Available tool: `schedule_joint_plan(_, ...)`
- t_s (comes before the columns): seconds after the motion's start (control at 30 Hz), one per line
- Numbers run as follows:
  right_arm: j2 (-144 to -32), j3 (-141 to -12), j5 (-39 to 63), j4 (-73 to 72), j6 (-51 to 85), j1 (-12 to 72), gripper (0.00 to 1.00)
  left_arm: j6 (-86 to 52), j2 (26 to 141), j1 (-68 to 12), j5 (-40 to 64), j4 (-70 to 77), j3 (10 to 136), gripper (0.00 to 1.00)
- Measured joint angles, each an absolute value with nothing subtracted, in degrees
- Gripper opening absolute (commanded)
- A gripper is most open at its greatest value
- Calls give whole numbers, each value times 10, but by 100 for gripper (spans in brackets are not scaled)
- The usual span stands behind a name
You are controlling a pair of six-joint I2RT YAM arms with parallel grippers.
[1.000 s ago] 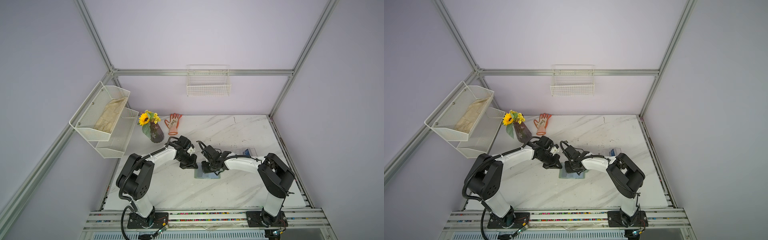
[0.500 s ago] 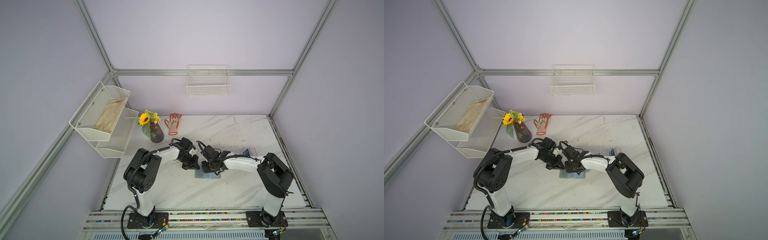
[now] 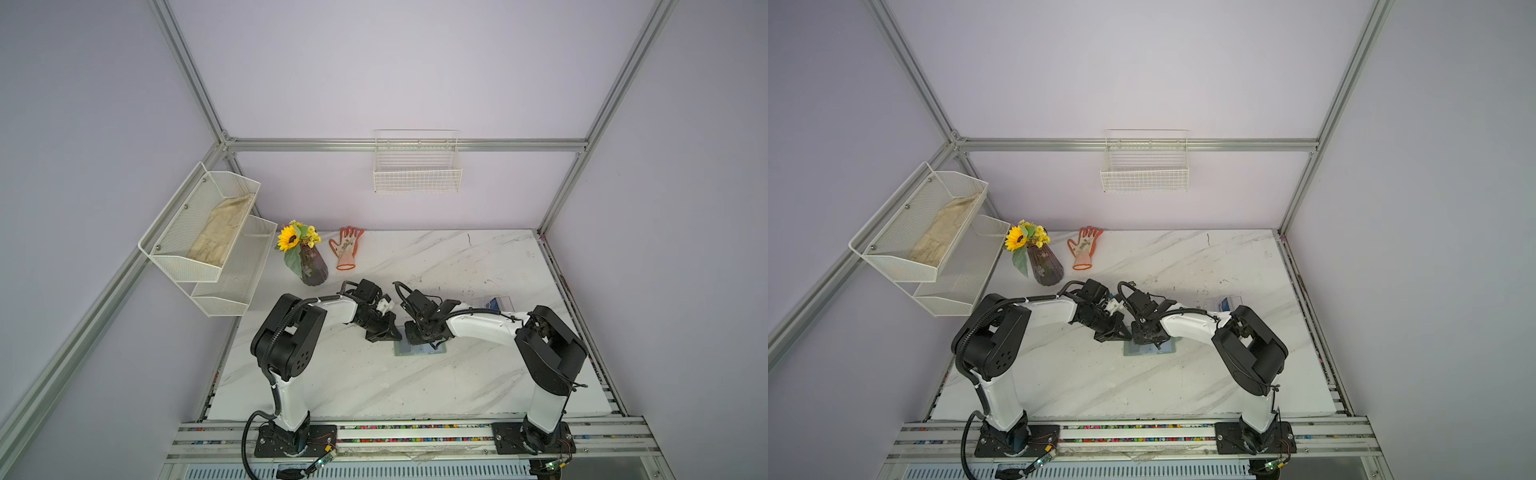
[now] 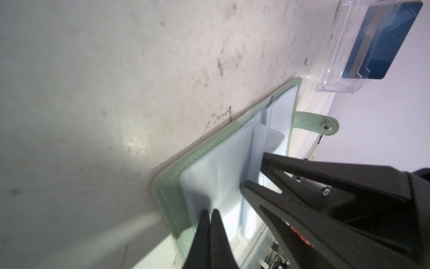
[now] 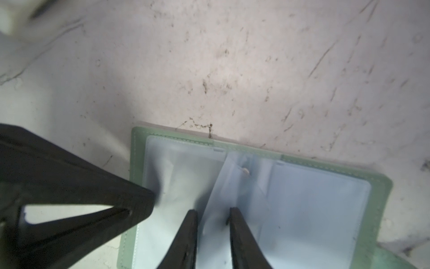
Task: Insert credit cards into a card holder
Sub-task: Turn over the card slot in the card holder, then pick up the credit card from the storage box.
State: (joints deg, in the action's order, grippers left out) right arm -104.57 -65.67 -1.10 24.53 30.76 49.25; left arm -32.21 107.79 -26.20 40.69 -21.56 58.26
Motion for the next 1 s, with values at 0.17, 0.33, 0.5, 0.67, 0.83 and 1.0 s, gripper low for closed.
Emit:
schedule_joint_plan(0.17,-1038,-658,-37,268,310,493,27,-322,1079,-262,408,-210,580,0)
schedule_joint_plan(0.33,-1017,-658,-99,320,328,493,28,-322,1079,-262,409,-206,577,0)
schedule_joint_plan(0.5,-986,-658,-177,379,354,493,29,-322,1079,-262,411,-204,576,0)
schedule_joint_plan(0.67,-967,-657,-208,404,369,493,29,-321,1079,-262,411,-204,576,0)
schedule_joint_plan(0.83,-946,-645,-151,363,341,493,25,-319,1079,-262,411,-204,576,0)
schedule_joint_plan(1.0,-935,-627,-44,274,316,493,21,-319,1079,-262,412,-204,576,0)
